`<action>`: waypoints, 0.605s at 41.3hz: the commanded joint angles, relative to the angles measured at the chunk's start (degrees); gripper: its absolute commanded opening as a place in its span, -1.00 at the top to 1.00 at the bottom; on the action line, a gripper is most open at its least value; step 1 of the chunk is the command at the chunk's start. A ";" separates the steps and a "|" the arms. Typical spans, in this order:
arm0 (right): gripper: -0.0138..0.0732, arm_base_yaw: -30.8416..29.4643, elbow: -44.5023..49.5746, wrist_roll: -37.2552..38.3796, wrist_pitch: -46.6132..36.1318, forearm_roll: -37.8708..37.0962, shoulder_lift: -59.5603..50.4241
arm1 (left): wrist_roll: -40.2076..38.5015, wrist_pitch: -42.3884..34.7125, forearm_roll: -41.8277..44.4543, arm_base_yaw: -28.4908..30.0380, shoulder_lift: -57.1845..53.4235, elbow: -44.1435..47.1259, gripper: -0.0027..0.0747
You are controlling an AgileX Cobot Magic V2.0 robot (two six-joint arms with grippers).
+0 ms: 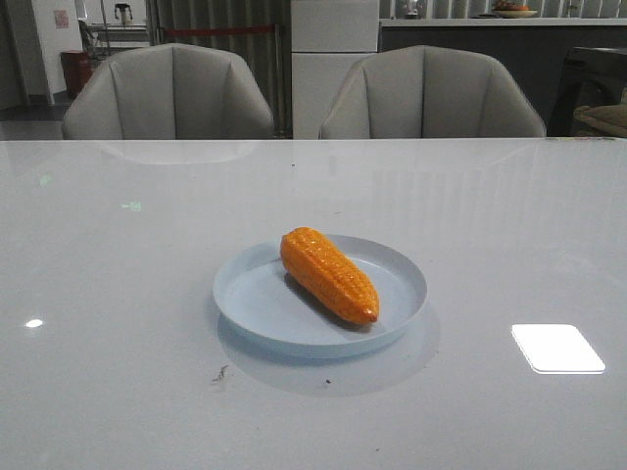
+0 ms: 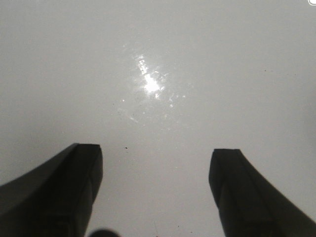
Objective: Place corn on plate with both arms
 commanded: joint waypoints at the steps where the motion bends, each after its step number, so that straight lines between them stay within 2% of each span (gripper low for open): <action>1: 0.55 -0.13 -1.31 -0.11 -3.62 -0.30 -1.20 | -0.73 -4.10 -0.38 0.10 -0.79 -1.60 -0.37; 25: 0.55 -0.13 -1.31 -0.11 -3.62 -0.30 -1.20 | -0.73 -4.13 -0.53 -0.54 -0.79 -1.60 -0.37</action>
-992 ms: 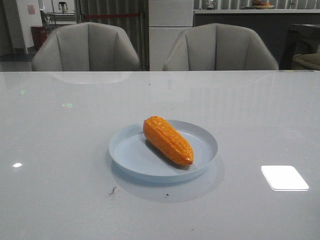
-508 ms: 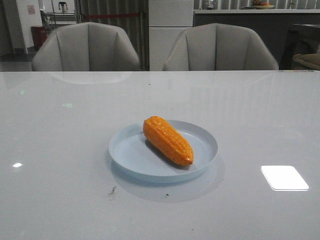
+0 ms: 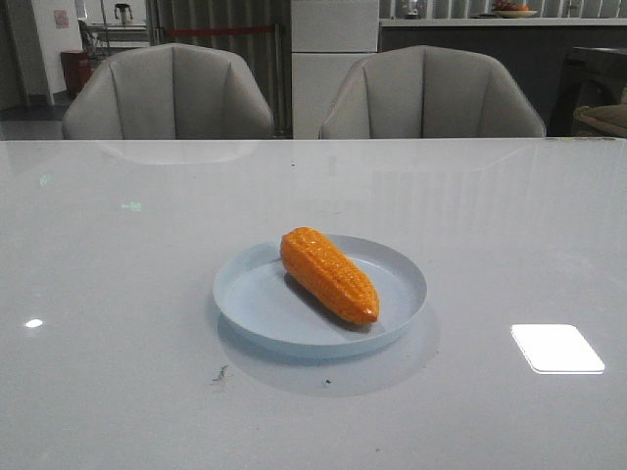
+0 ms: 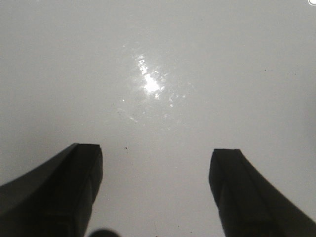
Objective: Place corn on plate with both arms
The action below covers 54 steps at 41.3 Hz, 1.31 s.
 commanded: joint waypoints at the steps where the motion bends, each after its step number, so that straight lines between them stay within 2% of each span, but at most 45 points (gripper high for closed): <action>1: 0.55 -0.13 -1.31 -0.22 -4.58 -0.30 -1.20 | -0.73 -4.13 -0.10 -0.67 -0.79 -1.60 -0.37; 7: 0.55 -0.13 -1.31 -0.22 -4.58 -0.30 -1.20 | -0.73 -4.42 -0.70 -0.67 -0.79 -1.60 -0.37; 12: 0.55 -0.13 -1.31 -0.22 -4.58 -0.30 -1.20 | -0.73 -4.90 0.04 -0.67 -2.02 -1.60 -0.24; 26: 0.55 -0.13 -1.31 -0.22 -4.58 -0.30 -1.20 | -0.73 -4.80 -1.12 -0.35 -17.82 -1.60 0.71; 34: 0.55 -0.13 -1.31 -0.22 -4.58 -0.30 -1.20 | -0.73 -5.39 -0.79 -0.35 -29.78 -0.68 0.70; 38: 0.55 -0.13 -1.31 -0.22 -4.58 -0.30 -1.20 | -0.73 -7.98 -0.12 -0.35 -36.00 2.94 0.70; 45: 0.55 -0.13 -1.31 -0.22 -4.58 -0.30 -1.20 | -0.73 -19.19 0.14 -0.35 -46.38 13.50 0.70; 54: 0.55 -0.13 -1.31 -0.22 -4.58 -0.30 -1.20 | -0.73 -39.99 0.14 -0.35 -56.06 28.68 0.70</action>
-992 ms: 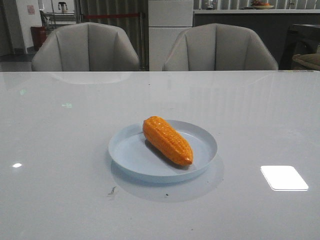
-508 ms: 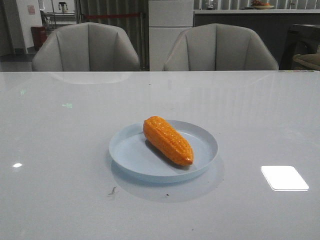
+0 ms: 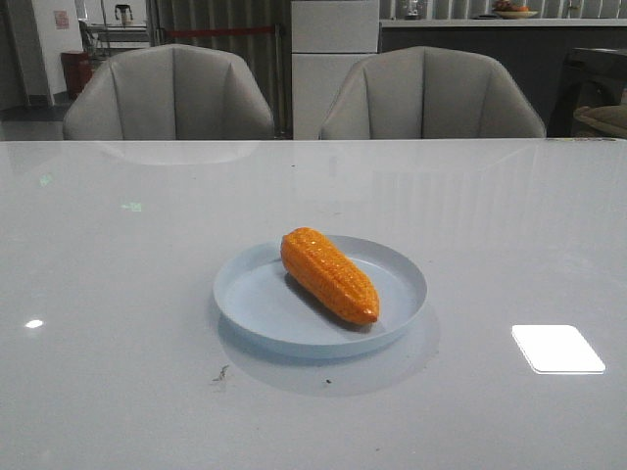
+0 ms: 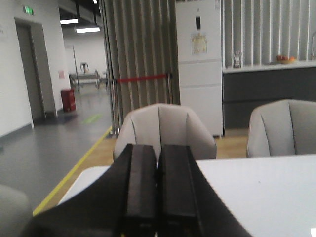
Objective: Place corn on plate with both arms
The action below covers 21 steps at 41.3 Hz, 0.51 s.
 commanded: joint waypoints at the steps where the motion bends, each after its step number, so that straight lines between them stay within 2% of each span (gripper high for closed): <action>1: 0.55 -0.13 -1.31 -0.22 -4.62 -0.30 -1.20 | -0.73 -14.87 0.05 -0.15 -2.16 4.64 0.70; 10: 0.55 -0.13 -1.31 -0.22 -4.62 -0.30 -1.20 | -0.73 -30.17 -0.64 -0.15 -6.45 18.66 0.70; 14: 0.55 -0.13 -1.31 -0.22 -4.62 -0.30 -1.20 | -0.73 -33.68 -0.64 -0.15 -8.15 23.69 0.70; 21: 0.55 -0.13 -1.31 -0.22 -4.62 -0.30 -1.20 | -0.73 -30.11 -0.64 -0.92 -8.15 24.86 0.70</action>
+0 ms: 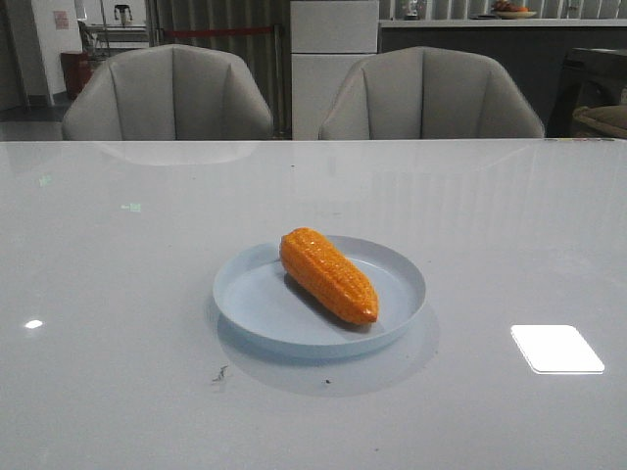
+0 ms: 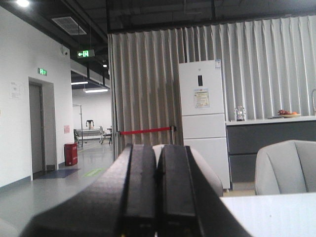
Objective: Place corn on plate with both arms
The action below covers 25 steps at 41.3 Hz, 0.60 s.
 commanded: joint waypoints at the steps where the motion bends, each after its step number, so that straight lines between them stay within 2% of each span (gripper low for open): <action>1: 0.55 -0.13 -1.31 -0.22 -4.71 -0.30 -1.20 | -0.73 -2.53 -0.52 -0.77 -1.13 2.10 0.70; 11: 0.55 -0.13 -1.31 -0.22 -4.71 -0.30 -1.20 | -0.73 8.45 -0.52 -0.77 -1.13 2.10 0.70; 25: 0.55 -0.13 -1.31 -0.22 -4.71 -0.30 -1.20 | -0.73 9.59 -0.52 -0.77 -1.13 2.10 0.70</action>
